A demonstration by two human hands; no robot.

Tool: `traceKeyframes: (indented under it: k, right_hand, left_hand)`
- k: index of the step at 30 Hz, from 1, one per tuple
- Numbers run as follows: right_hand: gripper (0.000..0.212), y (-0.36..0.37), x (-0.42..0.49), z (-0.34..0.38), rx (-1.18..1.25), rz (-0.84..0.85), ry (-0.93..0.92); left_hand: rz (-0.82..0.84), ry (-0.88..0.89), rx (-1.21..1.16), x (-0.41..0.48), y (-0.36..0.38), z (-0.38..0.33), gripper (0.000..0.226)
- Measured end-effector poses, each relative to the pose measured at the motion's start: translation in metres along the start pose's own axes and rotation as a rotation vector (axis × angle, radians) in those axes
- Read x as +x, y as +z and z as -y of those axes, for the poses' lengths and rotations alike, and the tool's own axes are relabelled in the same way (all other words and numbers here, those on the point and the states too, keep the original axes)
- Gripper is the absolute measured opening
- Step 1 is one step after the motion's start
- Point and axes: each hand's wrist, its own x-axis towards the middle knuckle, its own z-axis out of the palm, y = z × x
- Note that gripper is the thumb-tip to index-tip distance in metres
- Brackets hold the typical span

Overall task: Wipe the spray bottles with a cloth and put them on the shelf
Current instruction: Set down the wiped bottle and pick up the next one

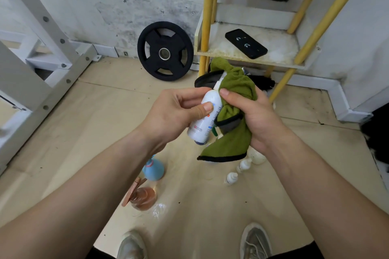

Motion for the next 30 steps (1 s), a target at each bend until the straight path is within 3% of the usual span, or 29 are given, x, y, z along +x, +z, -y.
traceKeyframes:
  k: [2,5,10,13,17,22,26,30]
  right_hand:
    - [0.026,0.001,0.002,-0.006,-0.07,-0.062,-0.05]
    - [0.031,0.003,0.003,-0.013,-0.161,-0.083,-0.1]
    - [0.042,-0.002,0.005,-0.011,-0.303,0.058,-0.107]
    - [0.027,0.003,0.005,-0.015,-0.13,0.008,-0.065]
    - [0.036,0.007,0.006,-0.016,0.135,-0.11,0.021]
    - [0.031,0.009,0.003,-0.013,0.066,-0.054,-0.086]
    - [0.015,0.013,0.002,-0.015,-0.025,-0.026,-0.193]
    - [0.015,0.012,0.001,-0.014,0.027,-0.034,-0.193]
  left_hand:
    - [-0.029,0.04,0.054,0.0,0.001,0.003,0.04]
    - [-0.046,0.077,0.142,0.0,0.001,0.006,0.039]
    - [-0.047,-0.007,-0.009,0.0,-0.006,0.002,0.03]
    - [-0.009,-0.091,-0.193,0.003,-0.008,-0.002,0.029]
    - [0.013,-0.167,-0.418,0.006,-0.008,-0.003,0.04]
    - [0.034,-0.173,-0.487,0.004,-0.007,-0.002,0.023]
    - [-0.101,-0.095,-0.379,0.002,0.003,-0.001,0.022]
    - [-0.306,0.09,0.014,-0.001,0.009,0.002,0.017]
